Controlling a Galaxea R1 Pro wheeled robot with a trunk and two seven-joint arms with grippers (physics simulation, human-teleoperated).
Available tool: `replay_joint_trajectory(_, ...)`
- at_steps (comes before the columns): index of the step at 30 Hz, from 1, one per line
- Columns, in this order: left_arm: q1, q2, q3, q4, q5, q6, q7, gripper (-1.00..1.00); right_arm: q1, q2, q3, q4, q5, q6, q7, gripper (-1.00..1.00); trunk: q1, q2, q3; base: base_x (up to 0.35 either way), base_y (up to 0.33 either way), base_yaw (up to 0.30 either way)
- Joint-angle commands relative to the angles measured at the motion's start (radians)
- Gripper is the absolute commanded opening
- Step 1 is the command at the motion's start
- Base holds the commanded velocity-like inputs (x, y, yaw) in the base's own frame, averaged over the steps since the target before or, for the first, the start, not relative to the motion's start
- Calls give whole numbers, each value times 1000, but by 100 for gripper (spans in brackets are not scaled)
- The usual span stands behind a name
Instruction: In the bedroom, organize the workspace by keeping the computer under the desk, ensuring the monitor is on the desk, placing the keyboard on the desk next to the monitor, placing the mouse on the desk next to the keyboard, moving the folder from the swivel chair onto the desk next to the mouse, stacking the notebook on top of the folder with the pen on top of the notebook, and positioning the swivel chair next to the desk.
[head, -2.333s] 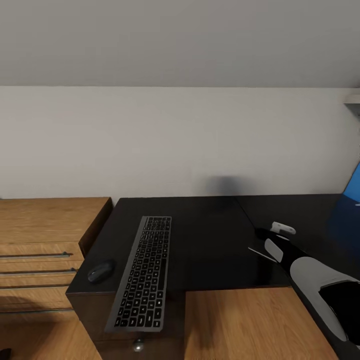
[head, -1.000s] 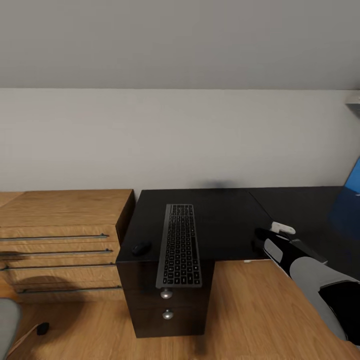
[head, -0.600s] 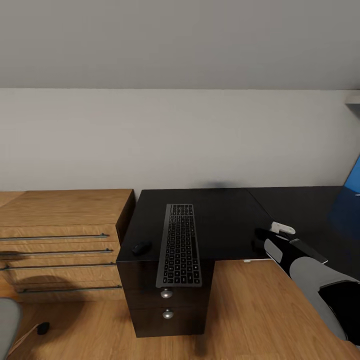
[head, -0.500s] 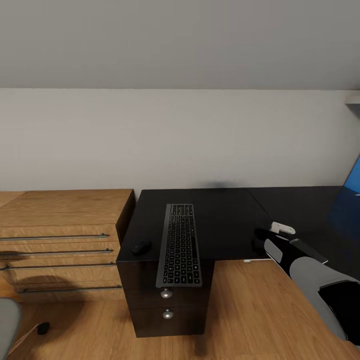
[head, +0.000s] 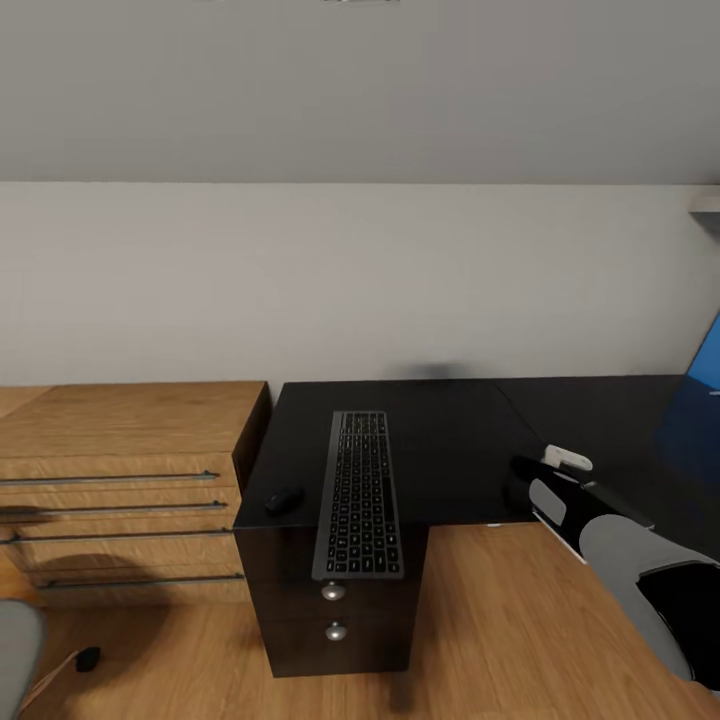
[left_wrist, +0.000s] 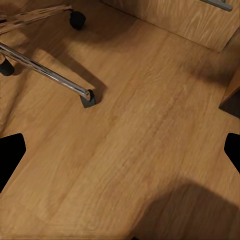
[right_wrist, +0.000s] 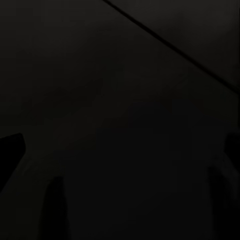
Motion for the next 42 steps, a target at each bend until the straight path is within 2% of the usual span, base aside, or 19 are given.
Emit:
replay_joint_trajectory(1, 0, 1, -2, 1, 8, -2, 3, 100, 0, -1, 8, -2, -10, -2, -5, 100, -4, 7, 2, 0, 0, 0)
replay_joint_trajectory(10, 0, -2, -6, 28, 4, 5, 3, 100, 3, -4, 6, -97, -12, 5, -6, 100, -38, 70, 31, 0, 0, 0)
replay_joint_trajectory(15, 0, -3, -20, 32, -1, 7, 3, 100, 18, -6, 5, -162, -12, 26, -7, 100, -58, 105, 46, 0, 0, 0)
replay_joint_trajectory(19, 0, -3, -49, 43, -30, 7, 5, 100, 40, -7, 4, -225, -11, 70, -7, 100, -73, 133, 59, 0, 0, 0)
replay_joint_trajectory(26, 0, -3, -62, 58, -65, 9, 7, 100, 92, -23, 3, -357, -10, 142, -11, 100, -100, 182, 81, 0, 0, 0)
replay_joint_trajectory(30, 0, -4, -65, 61, -73, 9, 7, 100, 159, -49, 2, -510, -12, 202, -28, 100, -115, 210, 93, 0, 0, 0)
replay_joint_trajectory(34, 0, -4, -65, 62, -75, 9, 7, 100, 229, -69, -1, -672, -31, 259, -79, 100, -130, 238, 106, 0, 0, 0)
replay_joint_trajectory(37, 0, -5, -65, 63, -75, 9, 7, 100, 292, -81, -7, -804, -68, 295, -145, 100, -134, 245, 109, 0, 0, 0)
replay_joint_trajectory(38, 0, -4, -66, 65, -76, 9, 7, 100, 336, -90, -11, -894, -100, 310, -199, 100, -134, 245, 109, 0, 0, 0)
replay_joint_trajectory(42, 0, -5, -66, 67, -76, 9, 6, 100, 418, -110, -17, -1075, -173, 326, -317, 100, -134, 245, 109, 0, 0, 0)
